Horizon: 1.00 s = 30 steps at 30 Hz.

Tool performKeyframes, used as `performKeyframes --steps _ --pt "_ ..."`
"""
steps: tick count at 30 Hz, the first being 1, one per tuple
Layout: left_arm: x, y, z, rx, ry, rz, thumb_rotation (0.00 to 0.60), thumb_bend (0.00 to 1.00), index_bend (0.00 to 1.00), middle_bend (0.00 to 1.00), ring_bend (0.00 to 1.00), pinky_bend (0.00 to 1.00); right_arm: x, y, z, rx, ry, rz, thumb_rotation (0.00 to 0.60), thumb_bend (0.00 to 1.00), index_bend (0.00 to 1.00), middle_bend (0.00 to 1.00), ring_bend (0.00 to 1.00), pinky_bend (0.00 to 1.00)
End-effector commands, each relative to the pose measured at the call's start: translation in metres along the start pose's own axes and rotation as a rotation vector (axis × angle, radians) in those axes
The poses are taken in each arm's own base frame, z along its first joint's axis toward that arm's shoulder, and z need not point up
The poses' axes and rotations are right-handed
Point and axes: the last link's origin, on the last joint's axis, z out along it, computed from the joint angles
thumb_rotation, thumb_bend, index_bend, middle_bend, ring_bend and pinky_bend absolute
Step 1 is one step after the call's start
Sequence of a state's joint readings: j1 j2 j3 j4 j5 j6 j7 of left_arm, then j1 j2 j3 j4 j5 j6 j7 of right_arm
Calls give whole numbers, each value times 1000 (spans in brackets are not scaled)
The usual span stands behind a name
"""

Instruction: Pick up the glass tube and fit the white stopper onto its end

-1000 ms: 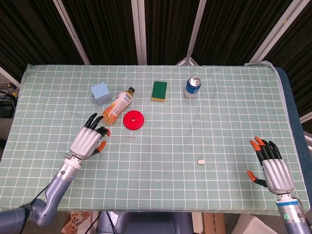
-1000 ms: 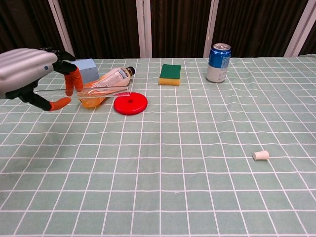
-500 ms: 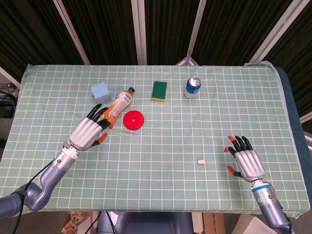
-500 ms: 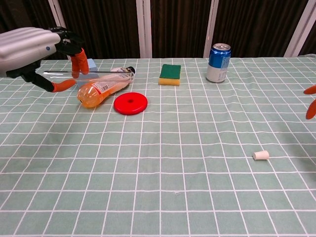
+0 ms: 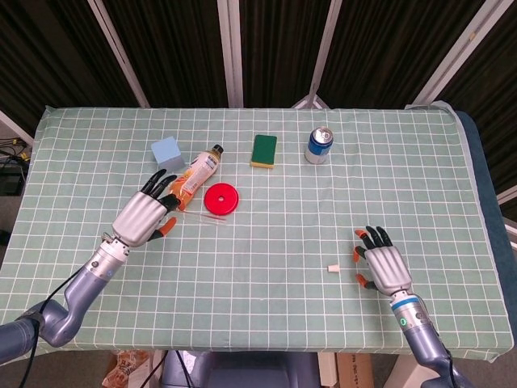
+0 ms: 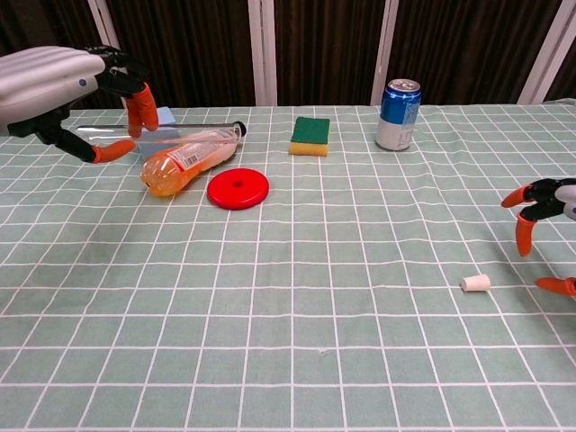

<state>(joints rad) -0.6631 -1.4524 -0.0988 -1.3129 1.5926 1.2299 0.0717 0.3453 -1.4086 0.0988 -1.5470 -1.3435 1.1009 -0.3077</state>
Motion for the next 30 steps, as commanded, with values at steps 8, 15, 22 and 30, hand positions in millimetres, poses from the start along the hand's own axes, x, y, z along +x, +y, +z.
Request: performKeyframes --steps 8,15,22,30 --pt "6 2 6 -6 28 -26 600 674 487 515 105 0 -12 -8 4 13 -23 -4 600 305 510 164 0 0" --pt "15 6 12 -5 47 -44 600 674 487 515 105 0 -16 -19 7 30 -29 0 600 306 510 164 0 0" --pt "16 6 11 2 44 -49 600 674 487 515 105 0 -20 -27 12 40 -29 -4 600 305 510 164 0 0" --pt "19 3 12 10 52 -51 600 673 487 515 105 0 -20 -32 17 44 -23 -4 600 305 484 164 0 0"
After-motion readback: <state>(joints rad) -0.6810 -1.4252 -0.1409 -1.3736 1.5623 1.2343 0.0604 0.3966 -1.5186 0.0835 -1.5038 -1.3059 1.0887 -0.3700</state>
